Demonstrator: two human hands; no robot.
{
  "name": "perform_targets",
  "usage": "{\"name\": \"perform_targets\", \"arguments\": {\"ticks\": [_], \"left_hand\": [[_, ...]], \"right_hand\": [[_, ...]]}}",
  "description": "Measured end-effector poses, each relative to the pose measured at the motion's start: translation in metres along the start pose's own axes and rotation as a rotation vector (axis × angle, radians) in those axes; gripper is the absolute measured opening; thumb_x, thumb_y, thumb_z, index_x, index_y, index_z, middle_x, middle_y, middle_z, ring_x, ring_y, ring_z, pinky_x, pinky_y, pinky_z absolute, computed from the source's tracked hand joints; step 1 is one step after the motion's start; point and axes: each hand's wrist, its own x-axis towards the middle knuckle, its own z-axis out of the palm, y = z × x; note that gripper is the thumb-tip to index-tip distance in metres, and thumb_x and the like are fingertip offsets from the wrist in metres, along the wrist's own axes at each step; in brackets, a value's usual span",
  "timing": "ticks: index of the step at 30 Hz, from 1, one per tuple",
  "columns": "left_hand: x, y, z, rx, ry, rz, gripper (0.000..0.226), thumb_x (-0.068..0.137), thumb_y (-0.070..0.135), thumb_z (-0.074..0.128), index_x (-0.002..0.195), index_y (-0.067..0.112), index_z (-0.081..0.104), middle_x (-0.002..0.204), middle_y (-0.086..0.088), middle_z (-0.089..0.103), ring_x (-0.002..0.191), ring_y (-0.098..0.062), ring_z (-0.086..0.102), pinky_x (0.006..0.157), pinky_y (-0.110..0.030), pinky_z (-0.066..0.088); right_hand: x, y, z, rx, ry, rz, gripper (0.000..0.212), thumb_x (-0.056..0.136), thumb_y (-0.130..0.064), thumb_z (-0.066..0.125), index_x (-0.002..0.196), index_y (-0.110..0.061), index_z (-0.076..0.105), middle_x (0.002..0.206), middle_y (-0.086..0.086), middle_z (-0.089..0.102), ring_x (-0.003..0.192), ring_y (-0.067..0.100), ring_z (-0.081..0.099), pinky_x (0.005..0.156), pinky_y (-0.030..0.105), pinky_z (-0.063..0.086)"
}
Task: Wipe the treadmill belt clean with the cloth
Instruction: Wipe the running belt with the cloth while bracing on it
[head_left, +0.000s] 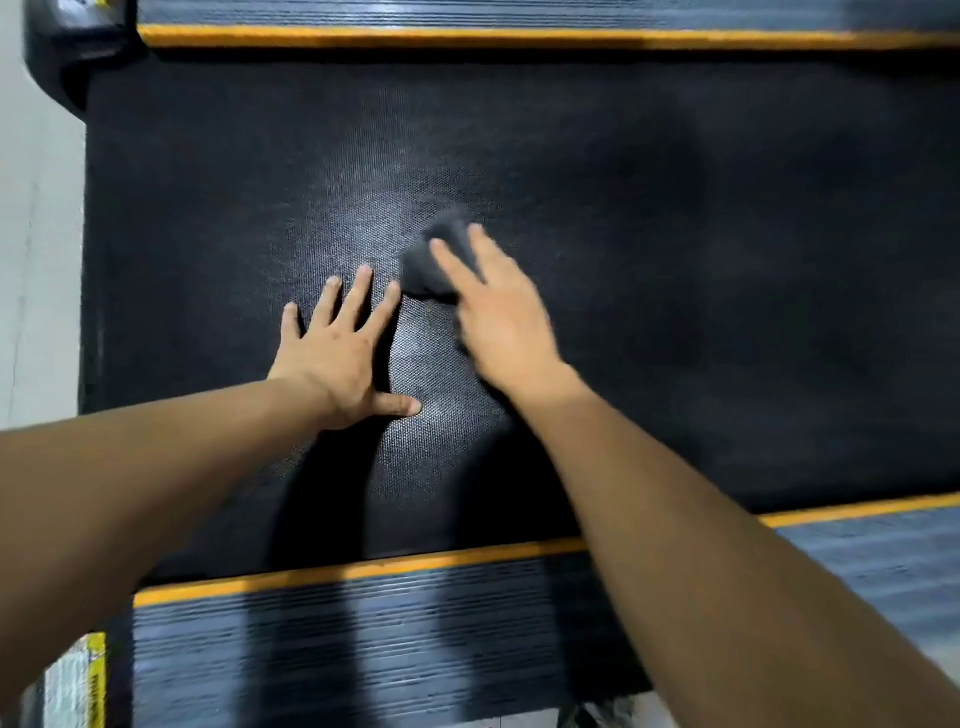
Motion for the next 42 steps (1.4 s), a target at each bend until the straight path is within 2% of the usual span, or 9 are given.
{"name": "perform_targets", "arguments": {"ticks": [8, 12, 17, 21, 26, 29, 35, 38, 42], "left_hand": [[-0.068, -0.003, 0.05, 0.019, 0.022, 0.069, 0.119, 0.078, 0.085, 0.05, 0.155, 0.038, -0.029, 0.166, 0.005, -0.032, 0.158, -0.028, -0.016, 0.124, -0.065, 0.01], [-0.062, -0.002, 0.057, -0.004, 0.036, 0.047, 0.118, 0.08, 0.085, 0.048, 0.154, 0.037, -0.031, 0.164, 0.006, -0.035, 0.157, -0.027, -0.019, 0.124, -0.065, 0.006], [-0.063, 0.0, 0.055, 0.007, 0.017, 0.029, 0.117, 0.081, 0.084, 0.046, 0.153, 0.037, -0.032, 0.164, 0.006, -0.036, 0.157, -0.027, -0.021, 0.124, -0.064, 0.005], [-0.062, 0.001, 0.055, 0.002, 0.002, 0.031, 0.117, 0.081, 0.085, 0.045, 0.153, 0.037, -0.034, 0.163, 0.006, -0.039, 0.156, -0.027, -0.022, 0.124, -0.065, 0.003], [-0.061, 0.001, 0.053, -0.002, -0.012, 0.029, 0.117, 0.082, 0.082, 0.047, 0.153, 0.037, -0.034, 0.163, 0.005, -0.039, 0.156, -0.027, -0.024, 0.124, -0.065, 0.001], [-0.061, 0.002, 0.054, -0.012, -0.011, 0.03, 0.117, 0.081, 0.083, 0.048, 0.154, 0.037, -0.031, 0.164, 0.005, -0.037, 0.156, -0.027, -0.023, 0.124, -0.066, 0.003], [-0.062, -0.002, 0.054, -0.007, -0.009, 0.023, 0.115, 0.079, 0.084, 0.049, 0.157, 0.039, -0.022, 0.164, 0.007, -0.036, 0.156, -0.025, -0.022, 0.124, -0.065, 0.003], [-0.062, 0.0, 0.052, -0.026, -0.008, 0.028, 0.118, 0.079, 0.084, 0.051, 0.154, 0.041, -0.028, 0.165, 0.008, -0.034, 0.156, -0.025, -0.021, 0.124, -0.065, 0.003], [-0.063, 0.002, 0.051, -0.012, -0.001, 0.019, 0.118, 0.079, 0.083, 0.052, 0.155, 0.04, -0.027, 0.166, 0.007, -0.033, 0.157, -0.025, -0.02, 0.124, -0.065, 0.004]], "right_hand": [[-0.065, 0.103, -0.054, 0.012, 0.249, 0.596, 0.056, 0.099, -0.017, 0.04, 0.154, -0.021, 0.032, 0.162, 0.022, 0.015, 0.148, 0.036, 0.021, 0.122, 0.041, 0.02], [-0.035, -0.003, 0.006, 0.017, 0.232, 0.257, 0.063, 0.084, -0.002, 0.056, 0.145, -0.015, 0.049, 0.152, 0.031, 0.034, 0.138, 0.044, 0.04, 0.111, 0.053, 0.037], [-0.042, -0.041, 0.014, -0.056, -0.007, -0.077, 0.086, 0.084, 0.0, 0.063, 0.155, -0.03, 0.025, 0.164, 0.014, 0.015, 0.15, 0.031, 0.02, 0.121, 0.046, 0.023], [-0.071, 0.049, -0.022, -0.193, 0.137, 0.244, 0.073, 0.086, -0.007, 0.058, 0.153, -0.02, 0.033, 0.156, 0.027, 0.029, 0.13, 0.045, 0.045, 0.111, 0.049, 0.037], [-0.079, 0.057, -0.022, -0.122, 0.268, 0.534, 0.06, 0.097, -0.011, 0.046, 0.154, -0.018, 0.031, 0.158, 0.028, 0.023, 0.143, 0.041, 0.032, 0.117, 0.047, 0.031], [-0.071, -0.015, 0.012, -0.068, 0.294, 0.353, 0.065, 0.082, 0.002, 0.059, 0.145, -0.009, 0.048, 0.147, 0.035, 0.038, 0.134, 0.046, 0.044, 0.111, 0.05, 0.038], [-0.094, -0.048, 0.021, -0.1, 0.014, -0.005, 0.087, 0.087, -0.004, 0.06, 0.157, -0.029, 0.015, 0.165, 0.015, 0.01, 0.151, 0.03, 0.016, 0.123, 0.044, 0.019], [-0.129, 0.029, -0.007, -0.124, 0.108, 0.236, 0.077, 0.086, -0.002, 0.054, 0.155, -0.025, 0.029, 0.159, 0.024, 0.024, 0.14, 0.042, 0.036, 0.115, 0.047, 0.033], [-0.164, 0.069, -0.03, -0.068, 0.201, 0.587, 0.069, 0.094, -0.004, 0.049, 0.156, -0.024, 0.025, 0.162, 0.022, 0.015, 0.146, 0.038, 0.027, 0.118, 0.045, 0.029]]}}
